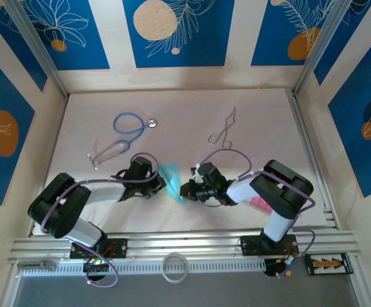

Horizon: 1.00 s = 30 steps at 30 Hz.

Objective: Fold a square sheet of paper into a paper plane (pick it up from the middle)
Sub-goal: Fourth fold the wing at the center of the table.

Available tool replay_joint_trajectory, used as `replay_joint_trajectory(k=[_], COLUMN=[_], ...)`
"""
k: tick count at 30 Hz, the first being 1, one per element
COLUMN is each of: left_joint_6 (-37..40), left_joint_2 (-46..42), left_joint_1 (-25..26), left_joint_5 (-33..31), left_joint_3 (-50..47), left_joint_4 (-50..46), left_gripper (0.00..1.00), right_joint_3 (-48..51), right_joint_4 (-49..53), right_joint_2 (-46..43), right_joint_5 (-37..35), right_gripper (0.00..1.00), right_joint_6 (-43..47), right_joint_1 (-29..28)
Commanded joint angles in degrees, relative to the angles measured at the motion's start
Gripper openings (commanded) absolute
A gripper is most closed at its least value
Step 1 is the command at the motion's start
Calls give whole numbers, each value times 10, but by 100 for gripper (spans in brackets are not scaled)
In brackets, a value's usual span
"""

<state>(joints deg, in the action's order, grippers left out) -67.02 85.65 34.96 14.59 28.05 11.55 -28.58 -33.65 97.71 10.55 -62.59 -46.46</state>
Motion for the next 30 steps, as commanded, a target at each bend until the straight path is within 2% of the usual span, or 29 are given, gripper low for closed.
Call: replay_joint_trajectory(k=[1,17,24,30], left_joint_6=[-12,-2,51,95], left_joint_2=[-1,-19,-61,-59], left_joint_1=[6,10,11,11], left_joint_5=[-50,-49,-47,0], left_joint_3=[-26,-23,-8,4], left_joint_4=[-61,-49,-44,7], left_gripper=[0,0,6,4], right_joint_3=[15,9,11,12], right_joint_4=[4,24,29,24], right_joint_2=[10,27,32,36], right_joint_5=[-3,-4,-6,-1], right_gripper=[0,0,0,0], right_joint_6=[-19,-32,-41,-44], right_joint_1=[-8,-8,-5,-3])
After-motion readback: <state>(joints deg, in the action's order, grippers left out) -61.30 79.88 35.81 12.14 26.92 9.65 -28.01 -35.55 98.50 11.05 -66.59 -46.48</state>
